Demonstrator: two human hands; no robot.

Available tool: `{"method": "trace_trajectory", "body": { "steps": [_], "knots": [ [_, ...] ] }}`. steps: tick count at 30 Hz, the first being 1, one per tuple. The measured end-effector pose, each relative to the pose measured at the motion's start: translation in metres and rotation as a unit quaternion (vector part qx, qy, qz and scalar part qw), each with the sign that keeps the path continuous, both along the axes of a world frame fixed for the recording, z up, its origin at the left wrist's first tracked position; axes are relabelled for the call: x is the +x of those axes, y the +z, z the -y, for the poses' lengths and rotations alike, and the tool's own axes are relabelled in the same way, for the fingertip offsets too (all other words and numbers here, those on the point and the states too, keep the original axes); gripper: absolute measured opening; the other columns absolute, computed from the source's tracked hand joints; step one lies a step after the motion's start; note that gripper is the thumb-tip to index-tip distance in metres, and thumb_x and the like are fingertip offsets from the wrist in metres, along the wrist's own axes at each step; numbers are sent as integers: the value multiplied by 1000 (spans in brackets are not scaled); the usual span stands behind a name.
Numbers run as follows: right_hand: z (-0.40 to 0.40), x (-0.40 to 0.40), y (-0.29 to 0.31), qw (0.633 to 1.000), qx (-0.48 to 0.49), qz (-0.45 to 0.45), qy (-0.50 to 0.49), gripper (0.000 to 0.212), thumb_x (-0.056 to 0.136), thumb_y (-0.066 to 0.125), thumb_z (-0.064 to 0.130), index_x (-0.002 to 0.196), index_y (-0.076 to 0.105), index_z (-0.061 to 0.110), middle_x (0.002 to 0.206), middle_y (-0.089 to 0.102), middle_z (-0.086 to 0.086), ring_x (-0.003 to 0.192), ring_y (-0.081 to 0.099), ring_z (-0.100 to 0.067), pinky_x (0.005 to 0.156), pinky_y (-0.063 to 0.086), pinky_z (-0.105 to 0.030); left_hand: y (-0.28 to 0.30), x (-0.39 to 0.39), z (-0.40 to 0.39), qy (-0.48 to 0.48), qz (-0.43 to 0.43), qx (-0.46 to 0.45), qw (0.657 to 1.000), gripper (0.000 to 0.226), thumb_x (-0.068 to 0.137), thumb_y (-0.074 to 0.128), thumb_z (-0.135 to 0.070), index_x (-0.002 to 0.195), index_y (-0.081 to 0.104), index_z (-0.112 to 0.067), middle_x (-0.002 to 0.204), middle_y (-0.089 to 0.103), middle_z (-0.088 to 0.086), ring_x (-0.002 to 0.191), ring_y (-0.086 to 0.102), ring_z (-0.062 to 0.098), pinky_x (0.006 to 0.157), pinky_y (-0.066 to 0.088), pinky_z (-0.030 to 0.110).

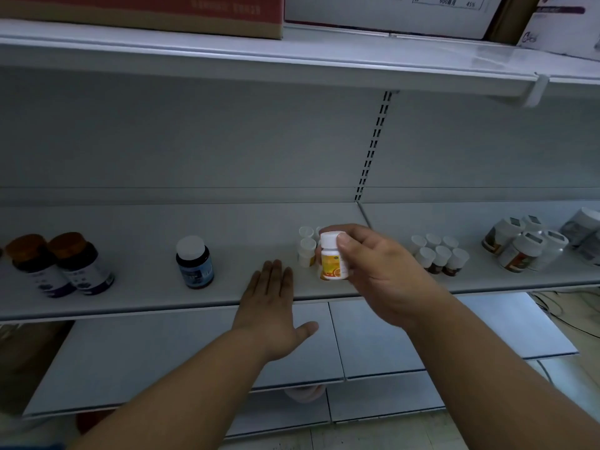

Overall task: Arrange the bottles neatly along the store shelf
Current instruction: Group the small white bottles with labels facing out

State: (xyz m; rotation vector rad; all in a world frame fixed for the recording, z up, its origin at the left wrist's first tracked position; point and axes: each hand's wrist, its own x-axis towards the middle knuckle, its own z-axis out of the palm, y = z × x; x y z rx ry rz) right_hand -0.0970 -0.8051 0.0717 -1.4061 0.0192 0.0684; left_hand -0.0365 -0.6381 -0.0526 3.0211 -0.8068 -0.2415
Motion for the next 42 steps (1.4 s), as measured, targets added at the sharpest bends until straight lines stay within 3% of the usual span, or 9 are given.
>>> {"method": "trace_trajectory", "body": {
  "steps": [4, 10, 15, 19, 24, 29, 33, 39, 42],
  "knots": [
    [2, 13, -5, 964, -249, 59, -67, 22, 100, 48, 21, 118, 61, 26, 99, 67, 1, 84, 64, -4, 71, 51, -16, -1, 0, -1, -8, 3, -5, 1000, 108, 86, 24, -82, 153, -19, -10, 160, -26, 14, 148, -25, 29, 121, -12, 43],
    [11, 40, -20, 911, -401, 84, -47, 18, 90, 65, 24, 109, 64, 22, 98, 66, 6, 87, 64, -11, 79, 54, -30, -2, 1, -1, -10, 6, -7, 1000, 107, 86, 24, -81, 154, -18, -10, 161, -24, 14, 148, -23, 29, 120, -14, 43],
    [14, 59, -23, 821, -555, 136, 14, 22, 88, 64, 21, 111, 62, 21, 90, 51, 19, 77, 46, 10, 67, 33, -4, -2, 1, 0, -9, 5, -7, 1000, 107, 86, 24, -81, 153, -18, -9, 161, -24, 14, 148, -23, 28, 120, -14, 42],
    [13, 70, -27, 778, -603, 158, 78, 24, 85, 64, 15, 109, 61, 15, 103, 59, 2, 86, 52, -9, 70, 36, -24, -2, 1, 0, -8, 5, -10, 1000, 107, 86, 25, -80, 153, -17, -9, 161, -22, 15, 148, -22, 29, 120, -14, 43],
    [10, 79, -31, 723, -656, 171, 131, 27, 88, 58, 15, 115, 61, 14, 112, 58, -3, 101, 51, -20, 73, 30, -27, -3, 1, 0, -8, 4, -11, 1000, 107, 86, 25, -80, 154, -18, -9, 161, -23, 14, 148, -22, 28, 120, -14, 43],
    [6, 78, -37, 695, -683, 179, 139, 27, 87, 59, 18, 113, 65, 15, 114, 61, -4, 105, 52, -24, 91, 40, -35, -4, 1, 0, -7, 12, -13, 1000, 107, 86, 25, -81, 154, -17, -9, 162, -22, 14, 149, -21, 28, 120, -15, 42],
    [2, 79, -45, 677, -700, 193, 119, 10, 81, 58, 17, 87, 67, 16, 94, 64, -3, 91, 57, -25, 85, 45, -43, -4, 1, 0, -8, 9, -11, 1000, 107, 86, 25, -81, 154, -17, -9, 162, -22, 14, 149, -22, 28, 120, -14, 43],
    [21, 70, -46, 712, -661, 237, 18, 36, 74, 66, 25, 108, 65, 13, 103, 63, -6, 94, 57, -28, 82, 45, -40, -4, 2, 0, -10, 6, -8, 1000, 107, 85, 23, -82, 153, -18, -9, 162, -22, 14, 149, -21, 28, 121, -12, 44],
    [32, 62, -49, 662, -716, 219, -28, 31, 74, 65, 29, 101, 68, 14, 97, 64, -7, 91, 57, -31, 79, 42, -39, -4, 1, 0, -9, 12, -3, 1000, 108, 85, 23, -82, 153, -17, -8, 161, -22, 14, 148, -22, 29, 121, -13, 44]
  ]
}}
